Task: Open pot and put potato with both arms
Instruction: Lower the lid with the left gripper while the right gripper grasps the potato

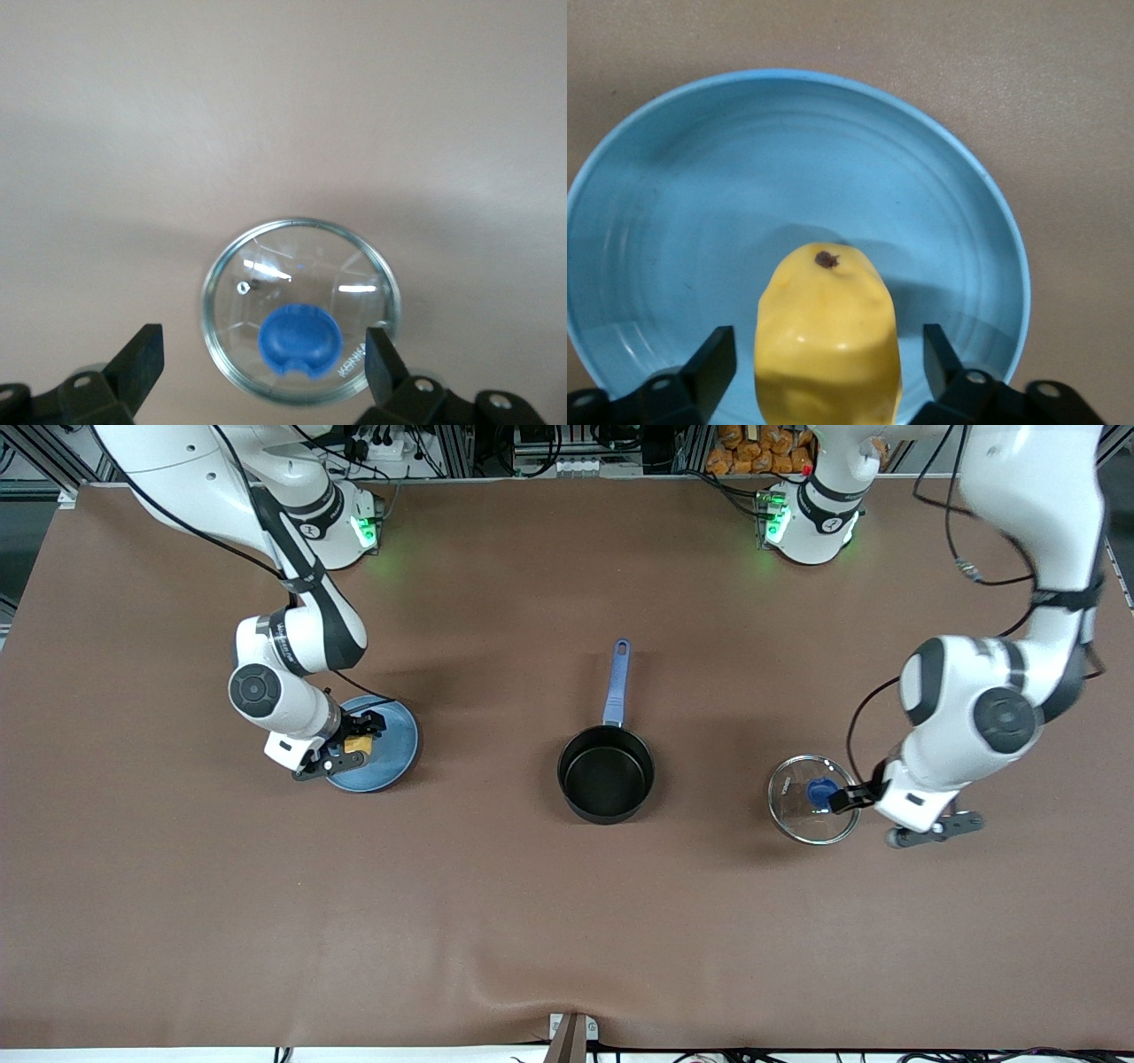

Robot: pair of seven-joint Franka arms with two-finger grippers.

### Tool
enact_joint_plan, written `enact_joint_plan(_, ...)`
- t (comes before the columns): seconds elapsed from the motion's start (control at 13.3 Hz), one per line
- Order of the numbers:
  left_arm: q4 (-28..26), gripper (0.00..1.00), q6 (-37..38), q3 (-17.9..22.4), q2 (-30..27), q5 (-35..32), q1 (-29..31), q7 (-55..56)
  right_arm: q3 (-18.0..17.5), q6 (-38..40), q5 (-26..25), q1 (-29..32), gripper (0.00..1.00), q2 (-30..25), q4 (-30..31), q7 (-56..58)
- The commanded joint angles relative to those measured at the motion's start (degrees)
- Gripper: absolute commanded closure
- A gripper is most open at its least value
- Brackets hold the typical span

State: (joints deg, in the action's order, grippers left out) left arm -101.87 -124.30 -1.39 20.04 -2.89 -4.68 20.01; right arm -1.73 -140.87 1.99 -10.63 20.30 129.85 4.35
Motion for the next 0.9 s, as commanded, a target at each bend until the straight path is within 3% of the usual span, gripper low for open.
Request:
enact_joint_plan(0.0,9.73,0.0,11.84,-0.81,-2.28,-0.36,0.2,-1.72,0.15,-1.07,1.18,-0.27,0.78,-0.18,0.67,1.19)
enact_joint_plan(0.15,14.75,0.0,20.63,-1.77,-3.94,1.47,0.11,-1.73,0.06,-0.98,1.27,-0.18,0.98,-0.35,0.58,1.1)
enact_joint_plan(0.23,15.82,0.0,22.68,-1.86,-5.17,2.01,0.11,-1.73,-0.03,-0.64,1.27,-0.27,1.0,-0.7,0.5,1.01)
enact_joint_plan(0.53,18.71,0.0,29.26,-2.04,-8.87,4.21,0.46,-1.73,-0.03,4.61,1.27,-0.27,1.0,-4.91,-2.04,0.84)
enact_joint_plan(0.68,22.75,0.0,35.59,-1.69,-8.17,4.12,0.12,-1.47,0.06,12.42,1.27,-0.62,1.0,-6.85,-6.77,0.49)
enact_joint_plan(0.83,24.0,0.0,37.1,-1.51,-8.26,3.95,0.2,-1.38,0.41,18.42,1.35,-2.46,1.0,-8.26,-11.87,-1.08)
